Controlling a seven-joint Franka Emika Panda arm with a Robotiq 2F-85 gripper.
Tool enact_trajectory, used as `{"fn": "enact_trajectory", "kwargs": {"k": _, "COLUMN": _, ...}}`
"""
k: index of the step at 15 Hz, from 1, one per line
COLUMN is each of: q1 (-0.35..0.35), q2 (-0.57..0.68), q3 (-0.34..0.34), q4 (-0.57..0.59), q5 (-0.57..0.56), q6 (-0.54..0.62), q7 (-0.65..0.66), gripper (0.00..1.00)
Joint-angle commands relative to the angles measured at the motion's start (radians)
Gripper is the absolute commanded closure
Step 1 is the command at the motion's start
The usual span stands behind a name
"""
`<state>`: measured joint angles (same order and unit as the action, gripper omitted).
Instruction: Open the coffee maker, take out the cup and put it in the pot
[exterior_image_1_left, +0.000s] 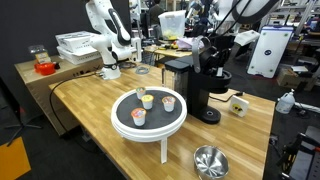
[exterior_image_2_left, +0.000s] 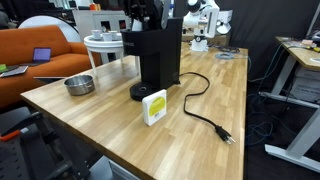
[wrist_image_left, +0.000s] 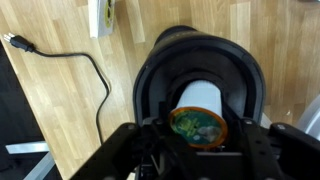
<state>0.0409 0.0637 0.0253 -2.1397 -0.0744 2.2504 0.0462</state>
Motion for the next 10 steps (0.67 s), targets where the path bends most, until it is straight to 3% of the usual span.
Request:
{"fn": "enact_trajectory", "kwargs": {"k": 1, "q1": -0.007, "q2": 0.012, "q3": 0.0, "q4": 0.026, "q5": 0.026, "q6": -0.038, "q7": -0.032, "gripper": 0.74}}
{"fn": "enact_trajectory", "kwargs": {"k": 10, "q1": 0.003, "q2": -0.048, "q3": 0.006, "q4": 0.015, "q5": 0.006, "q6": -0.036, "q7": -0.036, "gripper": 0.74}}
